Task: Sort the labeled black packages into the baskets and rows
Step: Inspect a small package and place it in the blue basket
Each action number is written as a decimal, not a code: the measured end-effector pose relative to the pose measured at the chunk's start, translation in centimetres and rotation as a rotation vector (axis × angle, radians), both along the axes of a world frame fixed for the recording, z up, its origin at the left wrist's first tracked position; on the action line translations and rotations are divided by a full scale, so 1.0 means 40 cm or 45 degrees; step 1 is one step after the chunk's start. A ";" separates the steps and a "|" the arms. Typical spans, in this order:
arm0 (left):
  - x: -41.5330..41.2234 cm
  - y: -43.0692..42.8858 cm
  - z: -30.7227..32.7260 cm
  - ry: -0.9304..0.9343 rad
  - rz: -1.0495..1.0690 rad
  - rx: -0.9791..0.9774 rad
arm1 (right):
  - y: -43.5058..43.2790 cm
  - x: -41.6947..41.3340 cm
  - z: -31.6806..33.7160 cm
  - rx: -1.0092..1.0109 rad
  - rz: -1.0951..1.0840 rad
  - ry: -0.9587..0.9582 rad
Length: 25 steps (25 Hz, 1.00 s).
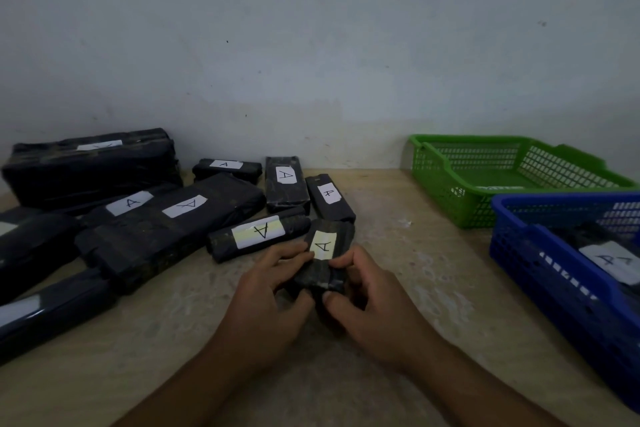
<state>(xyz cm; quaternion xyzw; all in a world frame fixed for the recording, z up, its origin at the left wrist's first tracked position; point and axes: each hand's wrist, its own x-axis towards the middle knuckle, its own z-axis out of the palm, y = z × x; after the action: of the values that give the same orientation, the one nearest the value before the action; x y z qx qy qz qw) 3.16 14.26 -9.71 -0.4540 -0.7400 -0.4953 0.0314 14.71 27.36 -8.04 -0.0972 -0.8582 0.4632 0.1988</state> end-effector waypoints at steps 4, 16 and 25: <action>0.006 0.004 -0.004 0.079 -0.035 -0.040 | -0.004 -0.006 -0.002 0.058 -0.115 -0.001; 0.013 -0.009 0.029 -0.126 -0.116 0.132 | -0.002 -0.012 0.006 -0.297 -0.143 0.193; -0.036 -0.003 0.001 -0.541 -0.011 0.266 | 0.068 -0.028 0.006 -0.841 -0.403 0.320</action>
<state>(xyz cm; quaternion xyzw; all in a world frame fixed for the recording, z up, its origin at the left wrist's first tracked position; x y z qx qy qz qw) 1.74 14.14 -9.66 -0.3371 -0.6727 -0.6537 -0.0806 13.59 30.07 -7.82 -0.2299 -0.6062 0.6864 0.3294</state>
